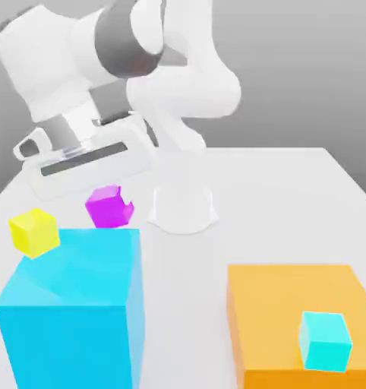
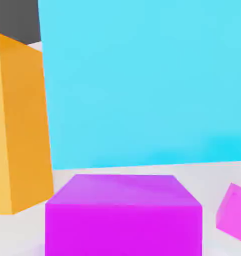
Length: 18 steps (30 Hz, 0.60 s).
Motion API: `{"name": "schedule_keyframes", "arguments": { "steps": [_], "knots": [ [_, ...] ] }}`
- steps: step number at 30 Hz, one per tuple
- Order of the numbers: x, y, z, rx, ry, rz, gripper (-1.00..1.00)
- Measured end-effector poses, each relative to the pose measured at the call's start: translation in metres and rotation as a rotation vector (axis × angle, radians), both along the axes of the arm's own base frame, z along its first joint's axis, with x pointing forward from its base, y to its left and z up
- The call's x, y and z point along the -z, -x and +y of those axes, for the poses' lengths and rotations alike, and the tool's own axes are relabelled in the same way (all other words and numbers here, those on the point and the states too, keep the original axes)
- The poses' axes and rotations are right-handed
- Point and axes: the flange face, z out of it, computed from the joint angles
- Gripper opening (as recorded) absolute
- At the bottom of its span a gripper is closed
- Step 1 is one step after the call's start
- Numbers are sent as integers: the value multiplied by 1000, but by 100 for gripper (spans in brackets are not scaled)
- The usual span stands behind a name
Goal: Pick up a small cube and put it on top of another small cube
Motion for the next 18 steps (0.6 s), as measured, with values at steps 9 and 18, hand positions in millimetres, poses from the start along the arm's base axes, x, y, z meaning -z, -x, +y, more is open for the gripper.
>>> {"name": "schedule_keyframes", "arguments": {
  "steps": [9,18],
  "knots": [
    [-85,-54,-42,150,255,56,-100],
    [-36,-65,-44,181,308,58,100]
  ]
}}
